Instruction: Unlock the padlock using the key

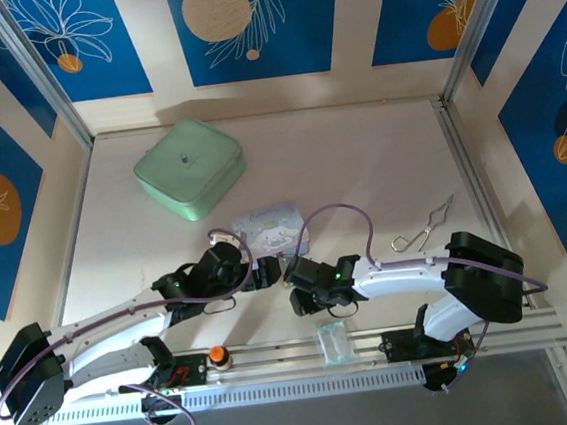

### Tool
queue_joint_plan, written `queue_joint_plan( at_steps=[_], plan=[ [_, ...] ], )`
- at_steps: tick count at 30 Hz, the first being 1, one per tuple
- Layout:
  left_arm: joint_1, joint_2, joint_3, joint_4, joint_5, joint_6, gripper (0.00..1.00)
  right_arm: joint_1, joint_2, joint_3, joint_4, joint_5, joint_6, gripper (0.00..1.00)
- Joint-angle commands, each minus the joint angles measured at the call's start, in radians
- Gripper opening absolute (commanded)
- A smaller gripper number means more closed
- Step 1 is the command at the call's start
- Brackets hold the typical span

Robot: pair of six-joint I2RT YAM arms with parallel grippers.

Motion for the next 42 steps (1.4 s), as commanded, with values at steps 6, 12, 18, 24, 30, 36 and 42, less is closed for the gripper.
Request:
queue_joint_plan(
  at_steps=[6, 12, 18, 24, 30, 36, 42],
  plan=[
    [-0.009, -0.015, -0.019, 0.023, -0.039, -0.027, 1.0, 0.034, 0.091, 0.089, -0.161, 0.125, 0.063, 0.3],
    [-0.009, -0.015, -0.018, 0.025, -0.044, -0.028, 0.99, 0.039, 0.085, 0.048, -0.1, 0.096, 0.07, 0.16],
    [-0.009, -0.033, -0.048, 0.072, -0.041, -0.037, 0.93, 0.0, -0.033, -0.04, 0.005, 0.051, -0.014, 0.07],
    [-0.01, -0.029, -0.062, 0.158, 0.002, -0.068, 0.86, -0.055, -0.163, -0.1, 0.047, -0.012, -0.124, 0.06],
    [-0.033, 0.034, -0.082, 0.34, 0.061, -0.1, 0.78, -0.114, -0.324, -0.142, 0.115, -0.141, -0.18, 0.06],
    [-0.063, 0.098, -0.063, 0.435, 0.085, -0.08, 0.65, -0.18, -0.432, -0.133, 0.112, -0.245, -0.194, 0.06],
    [-0.085, 0.131, -0.03, 0.455, 0.106, -0.061, 0.63, -0.198, -0.447, -0.115, 0.091, -0.262, -0.196, 0.06]
  ],
)
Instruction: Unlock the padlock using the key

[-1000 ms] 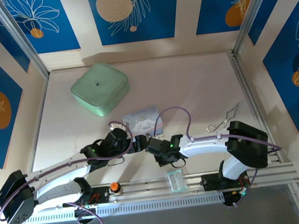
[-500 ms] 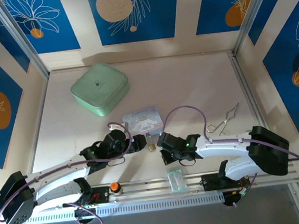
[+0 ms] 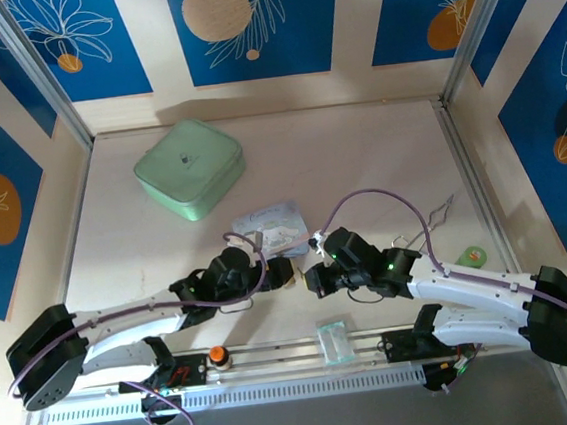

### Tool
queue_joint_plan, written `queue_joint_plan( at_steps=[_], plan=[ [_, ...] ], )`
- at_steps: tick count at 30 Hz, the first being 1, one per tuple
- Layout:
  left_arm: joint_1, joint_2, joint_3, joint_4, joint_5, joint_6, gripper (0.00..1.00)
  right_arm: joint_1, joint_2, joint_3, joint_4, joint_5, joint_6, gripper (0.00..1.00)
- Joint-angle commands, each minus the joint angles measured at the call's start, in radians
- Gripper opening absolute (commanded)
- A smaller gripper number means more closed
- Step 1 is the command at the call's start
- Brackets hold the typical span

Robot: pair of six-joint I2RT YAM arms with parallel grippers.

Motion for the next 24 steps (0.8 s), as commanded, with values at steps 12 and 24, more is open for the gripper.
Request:
queue_joint_plan(
  at_steps=[12, 24],
  plan=[
    [-0.021, 0.089, 0.032, 0.12, 0.056, -0.038, 0.42, -0.004, -0.019, 0.005, 0.033, -0.066, -0.02, 0.07],
    [-0.022, 0.127, 0.015, 0.195, 0.098, -0.071, 0.0, -0.017, -0.025, -0.02, 0.07, -0.051, -0.011, 0.07]
  ],
)
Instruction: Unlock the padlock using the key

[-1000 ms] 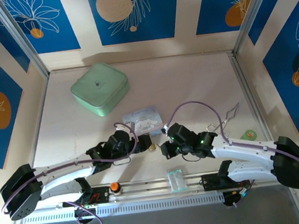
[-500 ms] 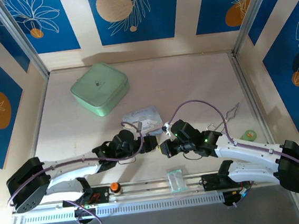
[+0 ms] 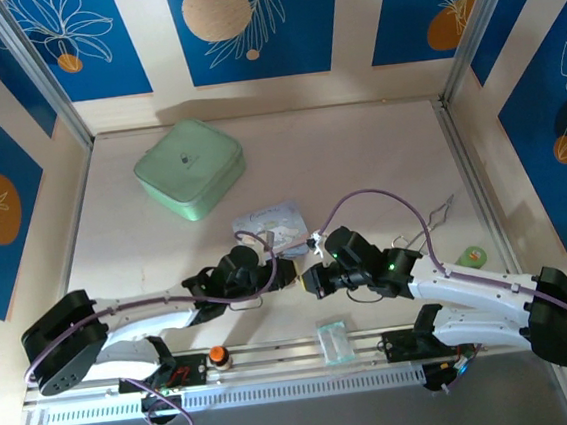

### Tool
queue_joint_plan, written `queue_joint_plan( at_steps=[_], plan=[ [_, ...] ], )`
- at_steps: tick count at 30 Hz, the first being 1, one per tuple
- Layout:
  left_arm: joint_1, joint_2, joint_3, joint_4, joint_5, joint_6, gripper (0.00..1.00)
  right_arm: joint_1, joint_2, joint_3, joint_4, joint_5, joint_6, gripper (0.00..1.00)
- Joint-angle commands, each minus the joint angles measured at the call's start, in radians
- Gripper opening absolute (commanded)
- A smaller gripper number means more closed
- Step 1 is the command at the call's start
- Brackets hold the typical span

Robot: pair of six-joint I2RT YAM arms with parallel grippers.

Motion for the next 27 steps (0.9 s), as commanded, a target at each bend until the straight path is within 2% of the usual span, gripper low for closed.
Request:
queue_joint_plan(
  at_steps=[1, 3, 5, 6, 7, 10, 12, 15, 20, 23, 27],
  plan=[
    [-0.008, 0.01, -0.007, 0.052, 0.019, -0.022, 0.0, -0.011, -0.017, -0.015, 0.041, -0.007, -0.005, 0.07],
    [-0.009, 0.003, -0.006, 0.039, 0.012, -0.018, 0.0, -0.015, -0.018, -0.017, 0.047, -0.01, -0.003, 0.07],
    [-0.009, -0.018, -0.012, 0.042, -0.01, -0.015, 0.0, -0.022, -0.03, -0.022, 0.057, -0.013, 0.008, 0.14],
    [-0.009, -0.03, -0.02, 0.055, -0.021, -0.017, 0.0, -0.029, -0.043, -0.028, 0.067, -0.013, 0.02, 0.21],
    [-0.009, -0.047, -0.031, 0.069, -0.039, -0.023, 0.0, -0.044, -0.061, -0.041, 0.087, -0.022, 0.04, 0.37],
    [-0.003, -0.096, -0.037, 0.075, -0.09, -0.012, 0.0, -0.078, -0.154, -0.094, 0.179, -0.024, 0.105, 0.72],
    [-0.003, -0.121, -0.035, 0.079, -0.118, 0.0, 0.0, -0.114, -0.213, -0.124, 0.24, -0.042, 0.142, 0.9],
    [0.002, -0.151, -0.068, 0.195, -0.149, -0.014, 0.0, -0.198, -0.259, -0.159, 0.371, -0.172, 0.201, 0.93],
    [0.007, -0.182, -0.113, 0.407, -0.182, -0.038, 0.0, -0.307, -0.186, -0.194, 0.678, -0.414, 0.351, 0.87],
    [0.007, -0.201, -0.103, 0.411, -0.189, -0.019, 0.0, -0.309, -0.147, -0.189, 0.778, -0.44, 0.388, 0.84],
    [0.007, -0.189, -0.129, 0.513, -0.188, -0.028, 0.0, -0.309, -0.112, -0.161, 0.777, -0.458, 0.372, 0.67]
  ],
)
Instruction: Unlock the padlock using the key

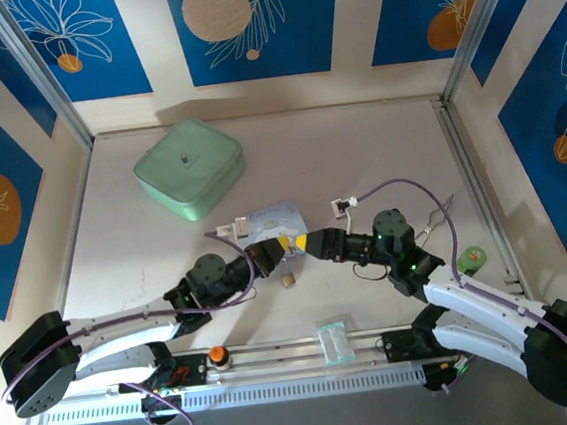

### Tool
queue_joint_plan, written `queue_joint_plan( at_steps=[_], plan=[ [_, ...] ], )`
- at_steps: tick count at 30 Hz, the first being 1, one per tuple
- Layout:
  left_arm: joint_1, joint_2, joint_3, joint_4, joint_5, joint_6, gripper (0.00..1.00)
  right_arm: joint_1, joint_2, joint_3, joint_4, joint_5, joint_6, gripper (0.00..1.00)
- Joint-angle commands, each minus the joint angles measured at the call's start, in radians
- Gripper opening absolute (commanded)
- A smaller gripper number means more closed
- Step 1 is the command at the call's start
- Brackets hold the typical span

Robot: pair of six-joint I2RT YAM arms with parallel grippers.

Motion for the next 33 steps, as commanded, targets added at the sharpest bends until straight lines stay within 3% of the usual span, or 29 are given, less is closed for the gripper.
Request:
queue_joint_plan(
  at_steps=[1, 6, 15, 20, 33],
  plan=[
    [0.004, -0.004, -0.022, 0.15, -0.007, 0.008, 0.0, -0.002, 0.027, 0.023, 0.098, -0.085, 0.021, 0.65],
    [0.003, -0.014, -0.026, 0.172, -0.016, 0.013, 0.0, 0.006, 0.077, 0.001, 0.217, -0.129, 0.05, 0.51],
    [0.004, 0.01, -0.031, 0.19, -0.025, 0.007, 0.0, 0.011, 0.098, -0.021, 0.274, -0.144, 0.07, 0.32],
    [0.003, 0.025, -0.037, 0.222, -0.031, -0.007, 0.0, 0.012, 0.109, -0.023, 0.279, -0.141, 0.07, 0.31],
    [0.004, 0.053, -0.038, 0.252, -0.037, -0.021, 0.0, 0.023, 0.143, -0.04, 0.327, -0.146, 0.079, 0.16]
  ],
)
